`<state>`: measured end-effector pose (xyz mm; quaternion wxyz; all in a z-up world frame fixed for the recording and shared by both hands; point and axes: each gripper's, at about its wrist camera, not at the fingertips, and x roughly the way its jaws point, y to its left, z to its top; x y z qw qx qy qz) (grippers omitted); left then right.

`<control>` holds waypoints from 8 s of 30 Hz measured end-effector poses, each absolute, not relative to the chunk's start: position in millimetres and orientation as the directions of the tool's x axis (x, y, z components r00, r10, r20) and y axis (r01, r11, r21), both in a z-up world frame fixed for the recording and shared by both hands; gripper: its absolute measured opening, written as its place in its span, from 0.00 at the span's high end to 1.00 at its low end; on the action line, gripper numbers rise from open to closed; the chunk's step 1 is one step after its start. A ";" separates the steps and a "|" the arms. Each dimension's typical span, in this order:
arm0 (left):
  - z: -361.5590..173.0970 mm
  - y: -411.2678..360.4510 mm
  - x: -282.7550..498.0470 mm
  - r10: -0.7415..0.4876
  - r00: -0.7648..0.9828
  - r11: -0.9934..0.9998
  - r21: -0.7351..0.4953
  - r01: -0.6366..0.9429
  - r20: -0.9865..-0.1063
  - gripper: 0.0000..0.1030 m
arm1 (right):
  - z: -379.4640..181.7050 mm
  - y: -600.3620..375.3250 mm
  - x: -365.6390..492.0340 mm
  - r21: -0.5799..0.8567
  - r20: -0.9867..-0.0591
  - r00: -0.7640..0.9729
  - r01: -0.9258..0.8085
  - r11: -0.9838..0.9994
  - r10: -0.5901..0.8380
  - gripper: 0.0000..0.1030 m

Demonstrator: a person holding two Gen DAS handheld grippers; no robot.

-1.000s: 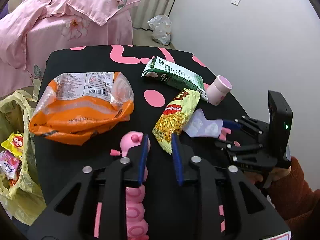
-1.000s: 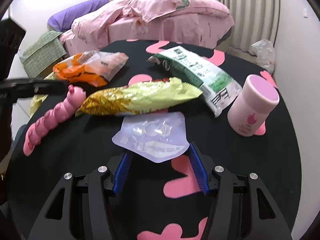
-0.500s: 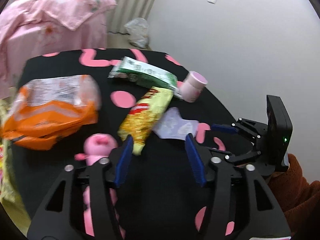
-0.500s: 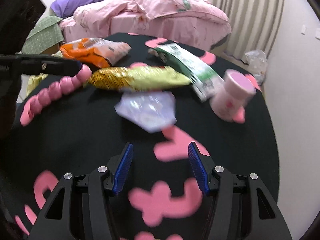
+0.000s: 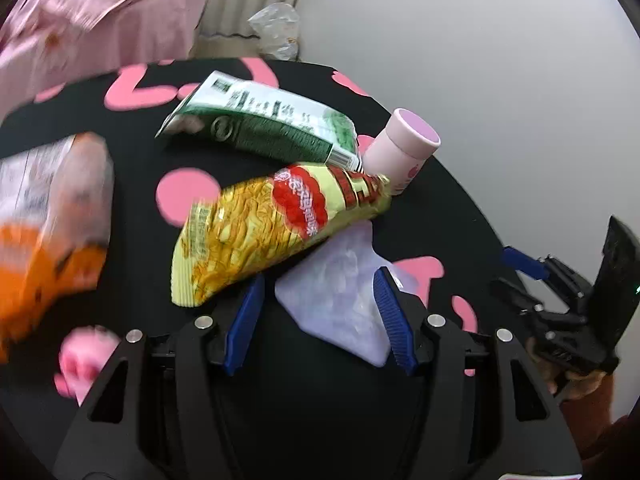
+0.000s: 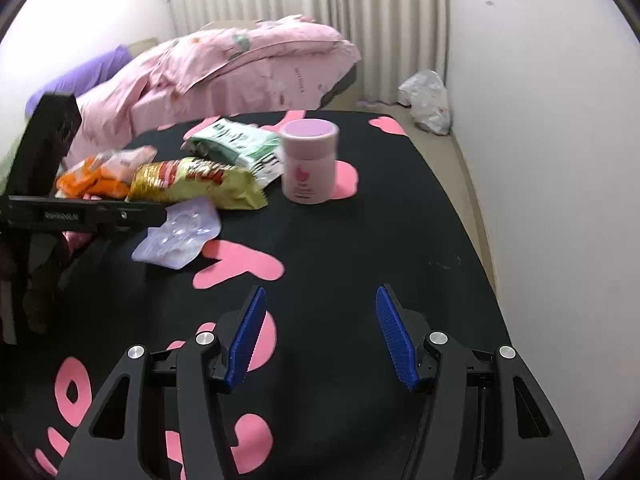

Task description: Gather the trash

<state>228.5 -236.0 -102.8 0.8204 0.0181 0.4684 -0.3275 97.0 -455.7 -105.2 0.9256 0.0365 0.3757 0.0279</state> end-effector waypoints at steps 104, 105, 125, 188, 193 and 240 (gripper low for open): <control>-47.2 -55.6 123.6 -0.482 0.604 0.876 -0.348 0.334 -0.634 0.99 | -91.1 -305.9 135.0 0.134 -0.725 0.638 -0.240 0.962 0.260 0.77; -45.7 -54.1 123.9 -0.483 0.609 0.875 -0.352 0.331 -0.629 0.99 | -84.9 -306.5 132.5 0.133 -0.714 0.649 -0.243 0.961 0.263 0.78; 29.6 121.0 145.1 -0.091 0.851 0.974 -0.225 -0.032 -0.517 0.99 | 36.7 -187.4 169.4 0.054 -0.540 0.697 -0.531 0.846 0.472 0.78; -48.7 -7.4 216.5 -0.418 0.659 0.907 -0.330 0.263 -0.626 0.41 | -71.1 -311.8 318.0 -0.186 -0.752 0.655 -0.326 0.927 0.079 0.61; -51.1 3.1 214.3 -0.411 0.665 0.908 -0.346 0.237 -0.623 0.41 | -65.1 -334.8 377.6 0.026 -0.807 0.569 -0.233 0.972 0.158 0.61; -77.4 -29.5 242.7 -0.309 0.614 0.950 -0.203 0.238 -0.726 0.35 | -62.5 -350.9 171.4 0.113 -0.657 0.698 -0.285 0.952 0.287 0.52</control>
